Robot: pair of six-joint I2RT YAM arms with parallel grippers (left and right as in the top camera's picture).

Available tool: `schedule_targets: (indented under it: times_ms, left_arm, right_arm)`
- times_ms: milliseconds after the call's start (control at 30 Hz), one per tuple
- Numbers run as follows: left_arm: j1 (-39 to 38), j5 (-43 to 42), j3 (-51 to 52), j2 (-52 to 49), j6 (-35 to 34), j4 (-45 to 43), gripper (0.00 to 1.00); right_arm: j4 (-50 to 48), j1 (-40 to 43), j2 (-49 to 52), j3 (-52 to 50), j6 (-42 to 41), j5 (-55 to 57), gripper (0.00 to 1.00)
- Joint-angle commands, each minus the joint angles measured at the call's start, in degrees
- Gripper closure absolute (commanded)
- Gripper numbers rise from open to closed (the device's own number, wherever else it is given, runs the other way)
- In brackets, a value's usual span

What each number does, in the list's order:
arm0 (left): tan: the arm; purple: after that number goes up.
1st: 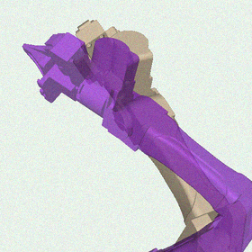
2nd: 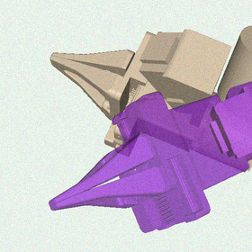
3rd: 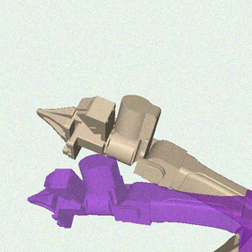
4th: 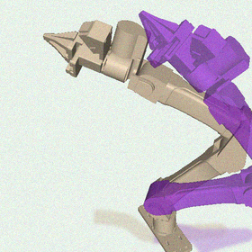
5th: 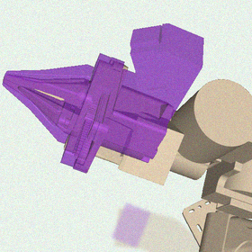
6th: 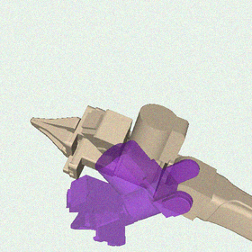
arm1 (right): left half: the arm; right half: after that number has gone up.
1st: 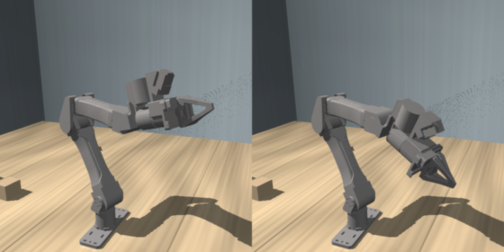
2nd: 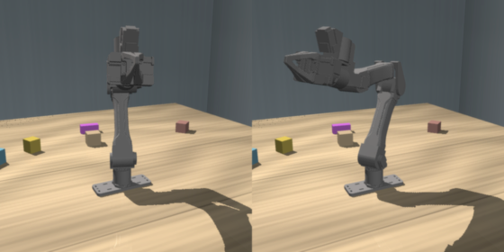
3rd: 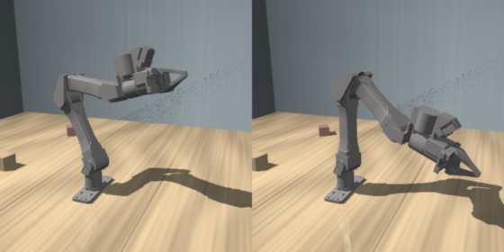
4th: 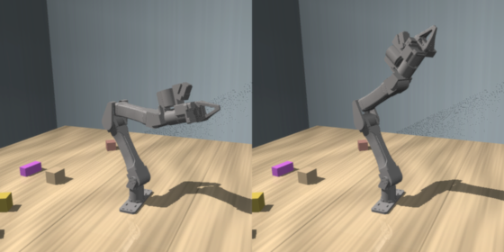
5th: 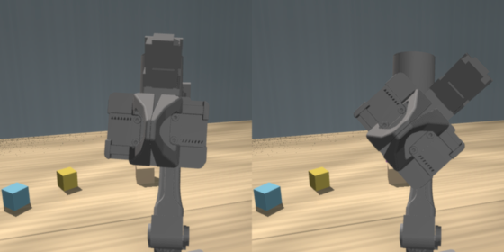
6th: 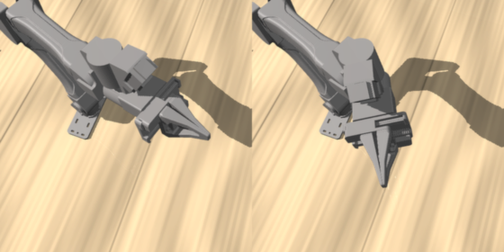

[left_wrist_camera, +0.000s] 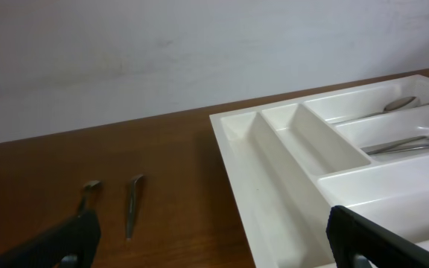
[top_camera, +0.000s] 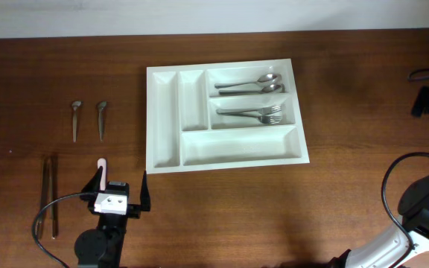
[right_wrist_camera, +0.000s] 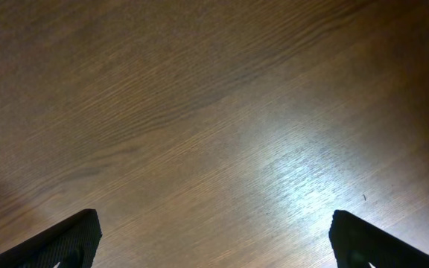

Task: Pack container
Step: 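Retract the right arm away to the right side of the table, then move the left gripper over the tongs on the left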

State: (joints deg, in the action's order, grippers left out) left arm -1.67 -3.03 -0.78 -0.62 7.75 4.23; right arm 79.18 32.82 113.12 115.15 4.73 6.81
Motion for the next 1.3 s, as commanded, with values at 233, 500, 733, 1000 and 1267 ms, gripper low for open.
schedule_targets:
  times_ms: [233,500,733,1000,1267]
  left_arm:
    - [0.3,0.0,0.3,0.3,1.1,-0.6,0.01]
    - [0.3,-2.1,-1.2,0.3,0.3,-2.1,0.01]
    - [0.4,-1.4,-13.2,-4.0,1.7,11.1,0.01]
    - [0.4,15.0,-39.2,-23.1,2.4,33.0,0.01]
    - [0.3,25.9,-62.3,-45.9,3.1,52.0,0.01]
  right_arm:
    - [-0.2,-0.2,-0.2,-0.2,0.4,-0.3,0.01]
    - [-0.2,-0.2,-0.2,-0.2,0.4,-0.3,0.01]
    - [-0.2,-0.2,-0.2,-0.2,0.4,-0.3,0.01]
    - [-0.2,-0.2,-0.2,-0.2,0.4,-0.3,0.01]
    - [-0.2,-0.2,-0.2,-0.2,0.4,-0.3,0.01]
